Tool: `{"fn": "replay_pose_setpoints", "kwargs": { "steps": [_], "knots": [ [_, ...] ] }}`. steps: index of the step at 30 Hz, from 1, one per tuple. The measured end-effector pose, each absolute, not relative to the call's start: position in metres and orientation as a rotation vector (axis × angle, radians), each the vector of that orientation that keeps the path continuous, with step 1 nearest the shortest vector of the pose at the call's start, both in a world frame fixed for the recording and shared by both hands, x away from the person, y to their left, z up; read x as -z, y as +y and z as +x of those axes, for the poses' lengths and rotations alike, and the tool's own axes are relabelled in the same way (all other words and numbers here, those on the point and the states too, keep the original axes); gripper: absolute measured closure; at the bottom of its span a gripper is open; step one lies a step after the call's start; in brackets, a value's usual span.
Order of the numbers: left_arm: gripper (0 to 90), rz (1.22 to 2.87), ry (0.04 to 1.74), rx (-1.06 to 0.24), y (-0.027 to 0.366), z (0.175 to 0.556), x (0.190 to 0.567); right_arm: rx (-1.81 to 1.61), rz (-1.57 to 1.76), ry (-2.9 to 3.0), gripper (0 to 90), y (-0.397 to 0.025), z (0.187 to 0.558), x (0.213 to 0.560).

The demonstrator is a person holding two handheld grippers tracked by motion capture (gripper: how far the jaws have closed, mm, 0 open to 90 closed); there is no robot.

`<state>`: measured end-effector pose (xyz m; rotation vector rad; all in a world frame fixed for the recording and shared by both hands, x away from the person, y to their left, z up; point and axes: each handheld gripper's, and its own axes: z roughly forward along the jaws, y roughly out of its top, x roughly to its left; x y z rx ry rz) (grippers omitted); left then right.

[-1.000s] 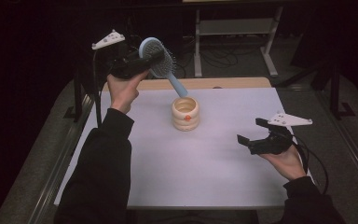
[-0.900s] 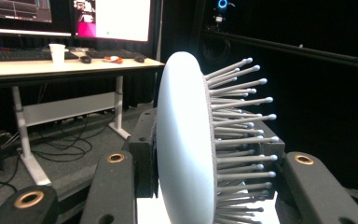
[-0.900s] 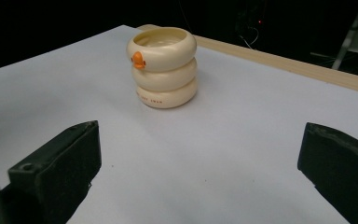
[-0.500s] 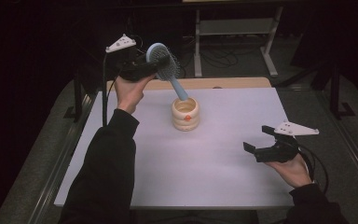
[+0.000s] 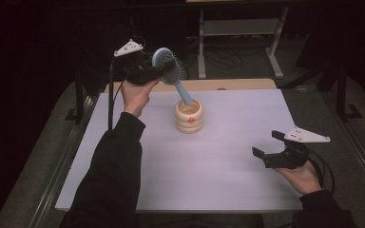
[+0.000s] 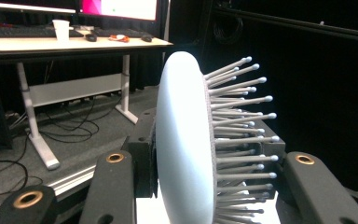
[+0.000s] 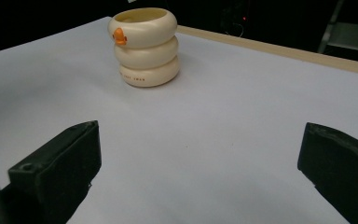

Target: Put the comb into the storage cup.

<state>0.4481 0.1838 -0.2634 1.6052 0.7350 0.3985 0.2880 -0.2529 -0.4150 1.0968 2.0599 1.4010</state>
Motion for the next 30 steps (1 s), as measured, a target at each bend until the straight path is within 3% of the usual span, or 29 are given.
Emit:
{"fn": "replay_pose_setpoints", "kwargs": {
  "steps": [30],
  "knots": [
    [54.2,1.661,0.804,-0.39,0.173,0.464,0.313,-1.404,1.103,2.024,0.0,-0.264,0.279,0.423]
  ]
}}
